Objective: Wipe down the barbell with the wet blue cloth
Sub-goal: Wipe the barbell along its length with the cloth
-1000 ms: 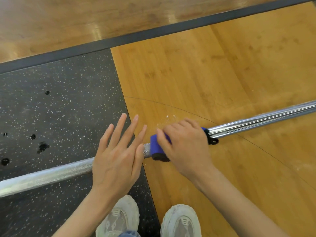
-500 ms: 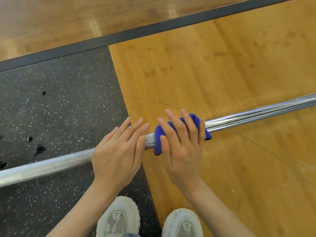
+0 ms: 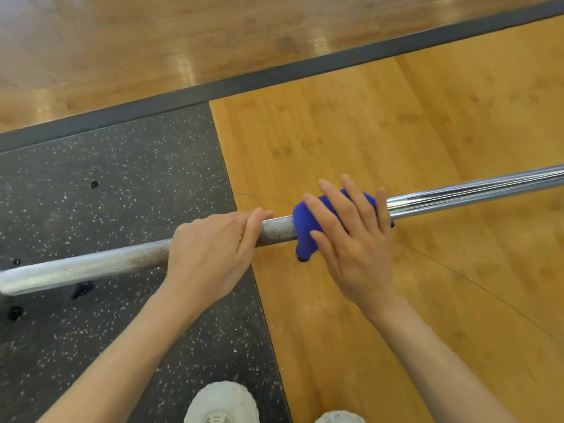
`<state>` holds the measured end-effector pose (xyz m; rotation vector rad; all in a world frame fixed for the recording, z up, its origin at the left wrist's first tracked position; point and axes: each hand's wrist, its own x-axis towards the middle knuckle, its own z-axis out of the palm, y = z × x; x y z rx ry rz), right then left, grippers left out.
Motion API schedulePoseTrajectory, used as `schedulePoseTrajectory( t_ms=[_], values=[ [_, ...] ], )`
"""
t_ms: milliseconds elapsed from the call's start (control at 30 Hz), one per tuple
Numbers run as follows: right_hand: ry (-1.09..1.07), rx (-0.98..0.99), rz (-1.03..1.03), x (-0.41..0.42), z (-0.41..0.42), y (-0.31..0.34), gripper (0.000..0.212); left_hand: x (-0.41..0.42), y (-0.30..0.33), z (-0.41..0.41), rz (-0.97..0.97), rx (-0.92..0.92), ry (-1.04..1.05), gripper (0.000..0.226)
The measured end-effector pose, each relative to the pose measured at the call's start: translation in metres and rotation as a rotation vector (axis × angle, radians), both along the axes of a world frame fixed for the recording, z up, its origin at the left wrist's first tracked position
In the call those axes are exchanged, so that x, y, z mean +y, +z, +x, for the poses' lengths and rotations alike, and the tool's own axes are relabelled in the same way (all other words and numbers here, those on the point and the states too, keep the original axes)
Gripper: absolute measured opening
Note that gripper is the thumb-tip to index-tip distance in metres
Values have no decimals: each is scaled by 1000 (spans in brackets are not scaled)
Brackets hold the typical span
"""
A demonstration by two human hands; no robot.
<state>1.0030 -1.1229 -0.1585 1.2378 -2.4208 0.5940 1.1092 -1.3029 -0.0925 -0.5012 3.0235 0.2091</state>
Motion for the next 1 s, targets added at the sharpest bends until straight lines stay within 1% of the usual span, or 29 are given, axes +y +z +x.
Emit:
schedulePoseTrajectory(
  t_ms=[33, 67, 133, 167, 200, 267, 333, 400, 433, 500, 567, 600, 633, 700, 767, 833, 900, 967, 1000],
  values=[
    [-76, -37, -22, 4, -6, -1, 39, -6, -1, -3, 30, -38, 24, 73],
    [-156, -86, -65, 1, -6, 0, 41, -11, -2, -7, 69, -86, 44, 72],
    [-211, -142, -121, -25, 9, 4, 42, -18, -2, -16, 138, -139, 72, 54],
    [-178, -140, -119, -37, 16, 4, 43, -20, 0, -21, 162, -153, 81, 48],
    [-113, -118, -101, -43, 19, 4, 42, -22, 2, -24, 170, -167, 80, 47],
    [-2, -52, -44, -40, 4, 2, 41, -26, 4, -27, 153, -162, 69, 53],
    [-27, -27, -38, -28, -11, -1, 41, -28, -2, -27, 34, -76, 27, 56],
    [-127, -97, -87, -33, -8, 0, 42, -28, -13, -27, -93, 81, -30, 55],
    [-145, -125, -111, -43, -1, 2, 42, -28, -18, -28, -108, 156, -31, 55],
    [-86, -121, -114, -60, 12, 1, 42, -31, -26, -31, -119, 266, -17, 50],
    [25, -27, -66, -53, -2, -4, 40, -33, -30, -31, -166, 339, -50, 45],
    [38, 8, -53, -43, -14, -7, 40, -33, -31, -30, -183, 355, -47, 46],
    [7, 14, -62, -33, -23, -11, 40, -32, -30, -28, -182, 358, -26, 48],
    [-131, -59, -131, -27, -26, -15, 41, -24, -34, -22, -181, 356, 18, 51],
    [-182, -113, -189, -48, -9, -14, 41, -18, -42, -19, -228, 365, 28, 50],
    [-104, -64, -175, -65, 5, -19, 40, -20, -47, -22, -260, 394, 22, 49],
    [9, 61, -114, -59, -11, -26, 39, -25, -48, -25, -264, 419, 3, 48],
    [27, 146, -79, -41, -31, -31, 39, -27, -49, -27, -252, 444, -13, 48],
    [-7, 124, -90, -37, -35, -32, 39, -28, -49, -29, -243, 456, -16, 47]
  ],
)
